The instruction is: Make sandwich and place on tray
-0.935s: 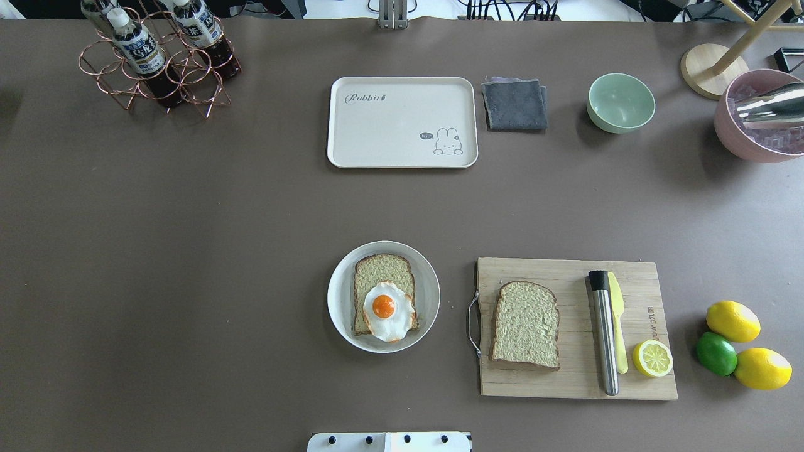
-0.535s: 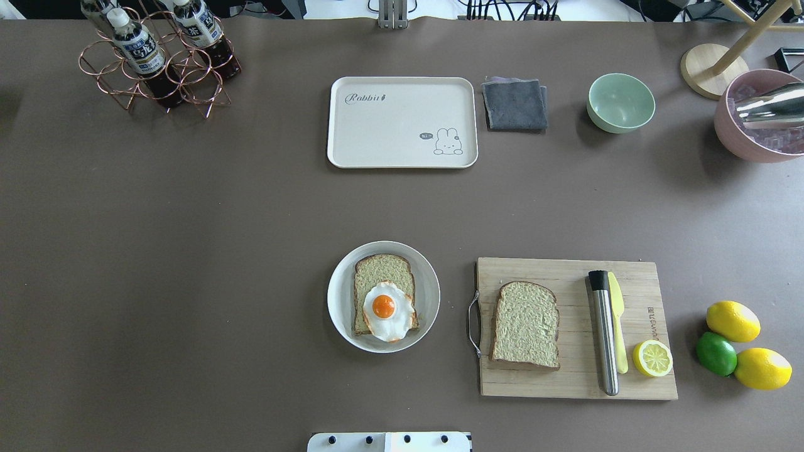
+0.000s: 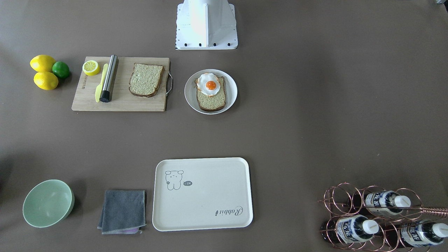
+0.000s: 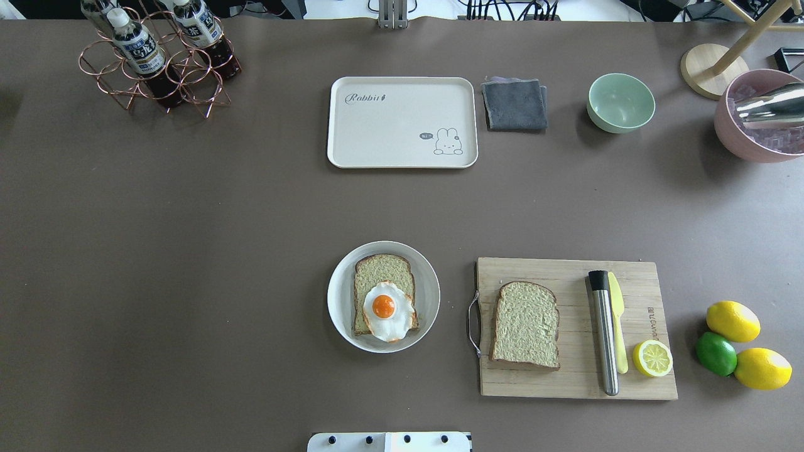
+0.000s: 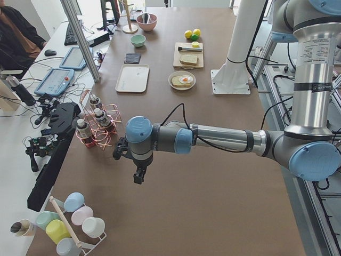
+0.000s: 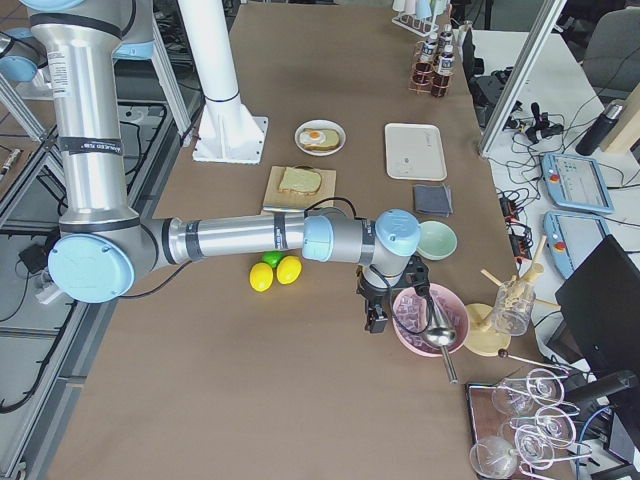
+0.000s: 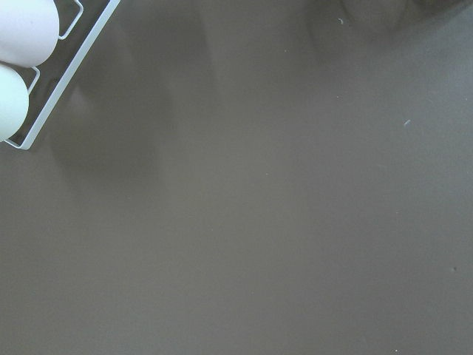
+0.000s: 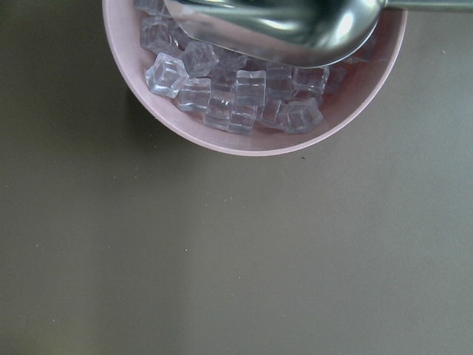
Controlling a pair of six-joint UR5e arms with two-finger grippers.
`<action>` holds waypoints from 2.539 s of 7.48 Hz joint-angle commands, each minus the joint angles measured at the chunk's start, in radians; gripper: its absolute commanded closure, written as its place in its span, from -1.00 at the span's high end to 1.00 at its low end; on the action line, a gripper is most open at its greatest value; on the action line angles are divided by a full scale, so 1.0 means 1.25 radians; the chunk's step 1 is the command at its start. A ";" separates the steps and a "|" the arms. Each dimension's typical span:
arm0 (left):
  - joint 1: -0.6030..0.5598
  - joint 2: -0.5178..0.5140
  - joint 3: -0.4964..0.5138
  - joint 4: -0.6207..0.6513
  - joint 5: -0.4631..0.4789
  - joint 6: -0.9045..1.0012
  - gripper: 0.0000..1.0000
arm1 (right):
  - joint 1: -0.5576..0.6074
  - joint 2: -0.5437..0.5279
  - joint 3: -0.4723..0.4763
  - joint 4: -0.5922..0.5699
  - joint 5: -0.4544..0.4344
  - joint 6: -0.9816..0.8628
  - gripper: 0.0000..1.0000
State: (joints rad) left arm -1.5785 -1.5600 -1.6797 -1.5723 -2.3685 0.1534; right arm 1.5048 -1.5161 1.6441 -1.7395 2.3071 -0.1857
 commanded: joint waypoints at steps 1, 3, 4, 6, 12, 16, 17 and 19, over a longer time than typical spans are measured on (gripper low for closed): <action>0.000 0.001 0.000 0.000 0.001 0.000 0.95 | 0.000 -0.001 0.000 0.000 0.000 -0.001 1.00; 0.000 0.000 0.000 0.000 0.001 0.000 0.95 | 0.000 -0.001 0.000 -0.001 0.001 0.001 1.00; 0.000 0.001 -0.001 0.000 0.001 0.000 0.95 | 0.000 -0.001 0.000 0.000 0.002 0.004 1.00; 0.000 0.001 0.000 0.000 0.001 0.000 0.95 | 0.000 -0.001 0.000 0.000 0.000 0.004 1.00; 0.000 -0.017 -0.020 -0.005 -0.002 -0.001 0.95 | -0.013 0.000 0.060 -0.002 0.006 -0.004 1.00; 0.023 -0.138 -0.086 -0.017 -0.062 0.000 0.95 | -0.015 0.022 0.118 0.036 -0.010 0.004 1.00; 0.054 -0.140 -0.090 -0.043 -0.066 0.000 0.95 | 0.014 0.031 0.121 0.070 -0.007 -0.005 1.00; 0.110 -0.150 -0.105 -0.094 -0.070 -0.200 0.95 | 0.022 0.043 0.121 0.096 -0.007 0.009 1.00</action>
State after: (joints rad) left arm -1.5065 -1.7302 -1.7917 -1.6339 -2.4468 0.1223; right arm 1.5201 -1.4783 1.7932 -1.6463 2.2961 -0.1843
